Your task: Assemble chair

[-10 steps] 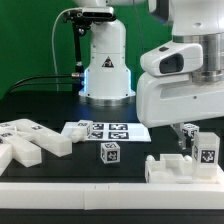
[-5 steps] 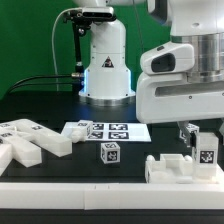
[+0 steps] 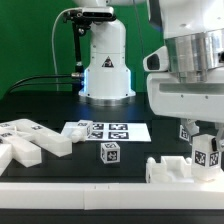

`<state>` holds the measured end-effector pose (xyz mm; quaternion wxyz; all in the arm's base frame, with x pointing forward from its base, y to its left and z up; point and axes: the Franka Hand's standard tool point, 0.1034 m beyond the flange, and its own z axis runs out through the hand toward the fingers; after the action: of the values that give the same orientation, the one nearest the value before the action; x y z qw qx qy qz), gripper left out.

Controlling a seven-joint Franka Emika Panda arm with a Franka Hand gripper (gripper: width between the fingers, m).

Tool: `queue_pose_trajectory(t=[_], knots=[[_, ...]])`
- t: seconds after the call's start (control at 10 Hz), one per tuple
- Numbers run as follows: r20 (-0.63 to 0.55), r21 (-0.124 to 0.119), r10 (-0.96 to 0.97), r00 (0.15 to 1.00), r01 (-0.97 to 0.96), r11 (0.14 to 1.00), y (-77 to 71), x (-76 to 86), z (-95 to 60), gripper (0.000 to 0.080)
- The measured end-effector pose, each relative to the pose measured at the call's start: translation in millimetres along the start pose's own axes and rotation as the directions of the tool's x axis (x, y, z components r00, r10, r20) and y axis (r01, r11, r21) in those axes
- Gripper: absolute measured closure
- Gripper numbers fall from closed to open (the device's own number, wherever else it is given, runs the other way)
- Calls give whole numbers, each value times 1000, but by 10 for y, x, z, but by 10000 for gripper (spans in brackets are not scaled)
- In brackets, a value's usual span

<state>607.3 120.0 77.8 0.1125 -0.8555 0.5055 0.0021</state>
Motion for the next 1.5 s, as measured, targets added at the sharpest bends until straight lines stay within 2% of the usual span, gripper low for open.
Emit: queue_pose_trajectory(t=[0.1,0.3,0.4,0.5,0.6,0.9,1.0,1.1,1.2,1.3,1.4,1.5], knots=[[1,0,49,999,-49,999,-3,-8,1,512],[1,-1,-43,999,43,999,-3,-2,-1,512],[11,-9,-229,973,230,973,-5,22,-19,403],[29,-18,-387,922,387,922,-14,24,-40,208],[36,-28,-485,874,486,874,-31,-8,-46,168],[39,-23,-633,773,634,773,-17,15,-42,154],[41,-25,-747,664,748,663,-14,32,-47,151],[44,-40,-877,479,878,478,-19,68,-62,151],[62,-60,-961,268,963,264,-20,34,-43,151],[74,-61,-981,179,983,175,-17,-2,-16,151],[68,-60,-969,239,970,235,-17,4,-18,181],[67,-62,-963,262,964,258,-16,5,-17,181]])
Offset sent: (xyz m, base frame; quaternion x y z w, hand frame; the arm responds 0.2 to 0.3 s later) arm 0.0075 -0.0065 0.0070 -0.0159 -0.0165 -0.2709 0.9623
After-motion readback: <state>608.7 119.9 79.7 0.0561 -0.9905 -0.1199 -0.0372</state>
